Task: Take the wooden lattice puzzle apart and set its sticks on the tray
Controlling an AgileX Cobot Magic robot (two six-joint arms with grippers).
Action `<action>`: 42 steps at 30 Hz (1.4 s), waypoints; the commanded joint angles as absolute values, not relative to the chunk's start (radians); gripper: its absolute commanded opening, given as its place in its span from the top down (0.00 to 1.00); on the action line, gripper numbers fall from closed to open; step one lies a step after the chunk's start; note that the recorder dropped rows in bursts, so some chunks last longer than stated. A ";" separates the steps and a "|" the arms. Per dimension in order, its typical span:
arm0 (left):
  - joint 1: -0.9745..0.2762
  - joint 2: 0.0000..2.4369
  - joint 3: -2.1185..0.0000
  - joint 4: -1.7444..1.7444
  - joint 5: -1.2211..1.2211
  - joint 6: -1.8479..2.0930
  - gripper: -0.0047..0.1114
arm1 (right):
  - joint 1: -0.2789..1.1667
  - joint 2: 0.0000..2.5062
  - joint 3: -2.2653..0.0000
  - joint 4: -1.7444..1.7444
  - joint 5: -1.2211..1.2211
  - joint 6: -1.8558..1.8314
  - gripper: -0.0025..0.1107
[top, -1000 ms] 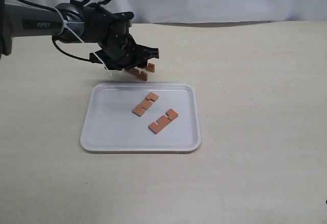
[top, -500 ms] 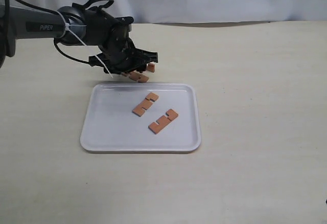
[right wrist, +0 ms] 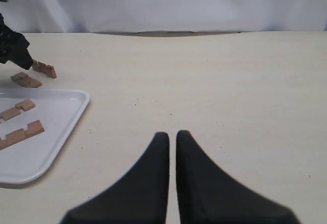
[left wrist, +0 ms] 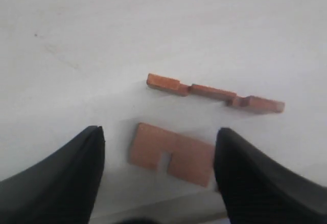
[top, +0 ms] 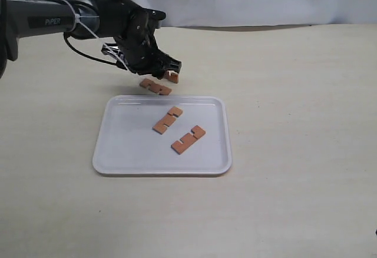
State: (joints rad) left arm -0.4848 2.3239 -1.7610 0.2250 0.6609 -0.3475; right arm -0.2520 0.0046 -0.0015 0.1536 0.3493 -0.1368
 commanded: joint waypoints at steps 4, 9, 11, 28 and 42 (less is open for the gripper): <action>-0.483 2.328 -1.769 0.118 0.663 -0.136 0.35 | -0.253 0.000 0.000 0.153 0.343 -0.142 0.94; -0.483 2.335 -1.769 0.120 0.635 -0.136 0.35 | -0.253 0.000 0.000 0.153 0.343 -0.142 0.94; -0.483 2.346 -1.769 0.148 0.627 -0.136 0.40 | -0.253 0.000 0.000 0.153 0.343 -0.142 0.94; -0.483 2.404 -1.769 0.090 0.594 -0.103 0.26 | -0.253 0.000 0.000 0.153 0.343 -0.142 0.94; -0.483 2.384 -1.769 0.096 0.590 -0.101 0.96 | -0.253 0.000 0.000 0.153 0.343 -0.142 0.94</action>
State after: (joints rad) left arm -0.4848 2.3936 -1.7690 0.0926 0.5874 -0.1043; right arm -0.2520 0.0046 -0.0015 0.1536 0.3493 -0.1368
